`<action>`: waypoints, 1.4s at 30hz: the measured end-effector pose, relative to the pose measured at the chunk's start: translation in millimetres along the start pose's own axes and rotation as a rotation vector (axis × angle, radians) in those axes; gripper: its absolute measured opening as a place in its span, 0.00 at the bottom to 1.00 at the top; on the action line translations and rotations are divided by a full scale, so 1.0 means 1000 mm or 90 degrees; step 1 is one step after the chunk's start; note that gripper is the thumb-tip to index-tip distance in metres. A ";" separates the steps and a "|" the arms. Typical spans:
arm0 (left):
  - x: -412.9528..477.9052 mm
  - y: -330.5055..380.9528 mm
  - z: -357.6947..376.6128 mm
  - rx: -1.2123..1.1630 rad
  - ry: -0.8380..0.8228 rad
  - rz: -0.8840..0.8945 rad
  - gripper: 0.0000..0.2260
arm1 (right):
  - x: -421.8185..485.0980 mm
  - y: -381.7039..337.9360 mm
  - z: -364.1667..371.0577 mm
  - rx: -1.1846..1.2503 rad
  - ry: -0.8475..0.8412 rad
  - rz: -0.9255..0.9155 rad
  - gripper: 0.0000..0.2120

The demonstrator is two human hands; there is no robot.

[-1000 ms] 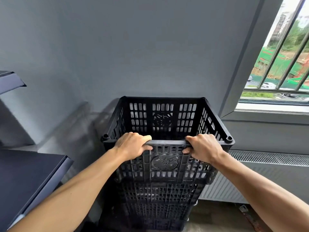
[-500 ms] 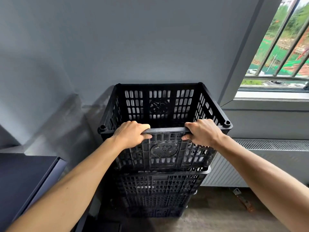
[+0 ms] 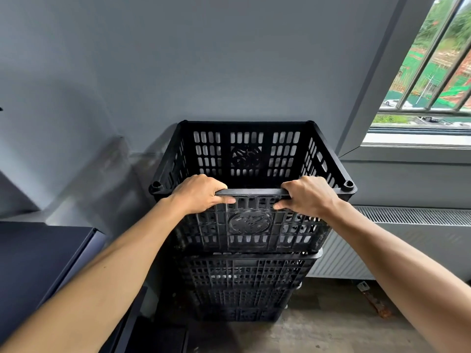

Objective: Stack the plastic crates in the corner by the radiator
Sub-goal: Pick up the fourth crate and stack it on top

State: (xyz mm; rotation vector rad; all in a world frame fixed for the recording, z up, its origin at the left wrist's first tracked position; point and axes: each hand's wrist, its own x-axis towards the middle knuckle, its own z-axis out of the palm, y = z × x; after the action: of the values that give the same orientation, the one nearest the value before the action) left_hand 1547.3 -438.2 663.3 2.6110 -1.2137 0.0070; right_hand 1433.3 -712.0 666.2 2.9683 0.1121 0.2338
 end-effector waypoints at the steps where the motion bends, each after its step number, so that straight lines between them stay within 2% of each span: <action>1: -0.002 -0.001 0.000 -0.002 0.003 -0.003 0.22 | -0.001 -0.001 0.000 -0.001 0.000 0.000 0.26; 5: -0.009 0.000 0.005 -0.007 0.020 -0.013 0.23 | -0.005 -0.006 -0.002 -0.006 0.006 -0.010 0.25; 10: -0.013 -0.001 0.003 -0.017 -0.020 -0.019 0.20 | -0.011 -0.010 -0.001 0.005 0.019 -0.017 0.23; 18: 0.002 0.010 -0.015 0.007 -0.057 -0.001 0.19 | -0.008 0.008 0.000 0.036 0.023 -0.006 0.30; 23: -0.008 0.007 -0.003 0.053 0.002 -0.015 0.23 | -0.011 0.003 0.010 0.001 0.051 -0.012 0.24; 32: -0.018 0.005 0.013 0.131 0.153 0.005 0.22 | -0.016 -0.008 0.009 0.035 0.088 -0.007 0.23; 38: -0.020 -0.004 0.005 0.051 0.096 0.009 0.22 | -0.006 -0.032 0.004 0.059 0.093 -0.023 0.25; 42: -0.039 -0.026 -0.003 0.128 0.099 0.029 0.21 | 0.010 -0.055 0.002 0.089 0.087 -0.062 0.23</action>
State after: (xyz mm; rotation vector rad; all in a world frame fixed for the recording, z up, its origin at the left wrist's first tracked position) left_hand 1541.5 -392.1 655.6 2.6896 -1.2745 0.3523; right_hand 1439.9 -657.2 656.7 3.0726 0.2999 0.4320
